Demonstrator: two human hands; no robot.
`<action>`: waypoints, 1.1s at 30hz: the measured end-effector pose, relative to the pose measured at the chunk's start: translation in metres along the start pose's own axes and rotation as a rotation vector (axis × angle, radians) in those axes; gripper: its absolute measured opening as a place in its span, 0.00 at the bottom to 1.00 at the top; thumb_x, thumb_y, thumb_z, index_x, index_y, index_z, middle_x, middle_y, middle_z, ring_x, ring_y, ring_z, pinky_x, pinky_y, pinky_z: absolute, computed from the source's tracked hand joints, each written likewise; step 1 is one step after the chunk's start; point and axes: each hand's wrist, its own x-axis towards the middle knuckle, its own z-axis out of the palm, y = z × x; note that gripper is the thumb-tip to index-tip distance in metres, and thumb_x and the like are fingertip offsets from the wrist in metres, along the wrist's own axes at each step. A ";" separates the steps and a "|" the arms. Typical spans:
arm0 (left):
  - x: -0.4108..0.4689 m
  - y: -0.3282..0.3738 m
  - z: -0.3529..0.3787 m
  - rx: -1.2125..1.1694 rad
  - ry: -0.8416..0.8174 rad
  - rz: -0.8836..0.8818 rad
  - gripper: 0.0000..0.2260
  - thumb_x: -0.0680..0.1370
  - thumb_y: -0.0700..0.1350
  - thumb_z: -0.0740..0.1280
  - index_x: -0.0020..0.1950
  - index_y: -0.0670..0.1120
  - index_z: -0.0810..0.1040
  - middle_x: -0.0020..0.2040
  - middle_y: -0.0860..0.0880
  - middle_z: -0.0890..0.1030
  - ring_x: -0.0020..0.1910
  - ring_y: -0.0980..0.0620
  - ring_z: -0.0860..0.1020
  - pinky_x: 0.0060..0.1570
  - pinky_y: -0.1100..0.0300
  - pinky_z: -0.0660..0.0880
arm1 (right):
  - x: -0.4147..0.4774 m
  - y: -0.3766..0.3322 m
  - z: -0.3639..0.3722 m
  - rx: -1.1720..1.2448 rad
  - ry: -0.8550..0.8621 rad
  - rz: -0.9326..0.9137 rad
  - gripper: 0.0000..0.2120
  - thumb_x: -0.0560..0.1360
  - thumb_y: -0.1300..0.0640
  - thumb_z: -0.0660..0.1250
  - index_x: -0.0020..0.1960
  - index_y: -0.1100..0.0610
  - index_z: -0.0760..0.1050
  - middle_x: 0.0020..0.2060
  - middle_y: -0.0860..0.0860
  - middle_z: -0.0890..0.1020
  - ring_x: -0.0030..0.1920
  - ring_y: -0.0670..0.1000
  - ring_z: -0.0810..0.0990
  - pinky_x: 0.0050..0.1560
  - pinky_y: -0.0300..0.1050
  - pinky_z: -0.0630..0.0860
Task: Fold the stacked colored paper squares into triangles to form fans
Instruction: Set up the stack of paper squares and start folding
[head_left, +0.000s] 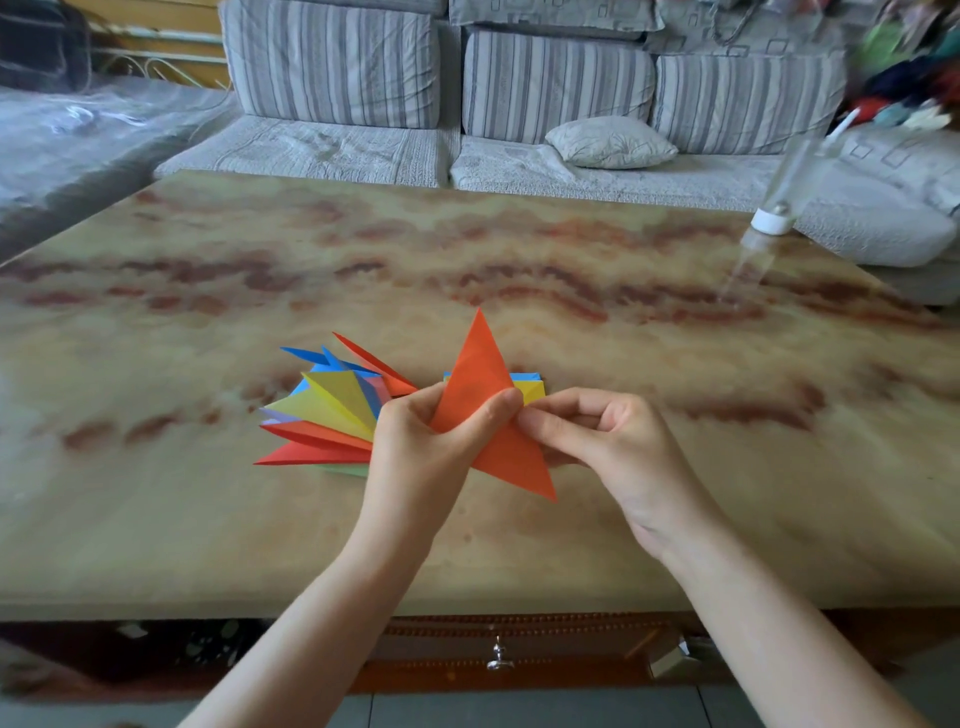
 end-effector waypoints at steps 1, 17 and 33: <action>0.000 -0.001 0.000 -0.005 0.004 -0.007 0.09 0.70 0.44 0.74 0.30 0.50 0.81 0.30 0.54 0.82 0.31 0.59 0.77 0.34 0.67 0.73 | 0.000 0.001 0.000 0.004 0.003 0.004 0.07 0.67 0.59 0.72 0.43 0.61 0.83 0.36 0.55 0.85 0.35 0.49 0.84 0.37 0.36 0.77; 0.003 0.005 -0.004 -0.090 -0.014 -0.157 0.05 0.71 0.45 0.73 0.36 0.46 0.83 0.32 0.51 0.82 0.31 0.58 0.77 0.31 0.70 0.71 | -0.004 -0.006 -0.001 -0.063 -0.051 0.001 0.01 0.70 0.65 0.71 0.40 0.62 0.82 0.33 0.53 0.85 0.34 0.46 0.82 0.37 0.34 0.76; 0.027 0.012 -0.025 -0.159 0.099 -0.074 0.02 0.70 0.45 0.73 0.37 0.48 0.84 0.31 0.53 0.79 0.30 0.57 0.73 0.38 0.62 0.69 | -0.008 -0.003 -0.006 -0.192 -0.111 0.031 0.01 0.69 0.64 0.74 0.39 0.60 0.83 0.33 0.53 0.85 0.35 0.45 0.82 0.39 0.33 0.75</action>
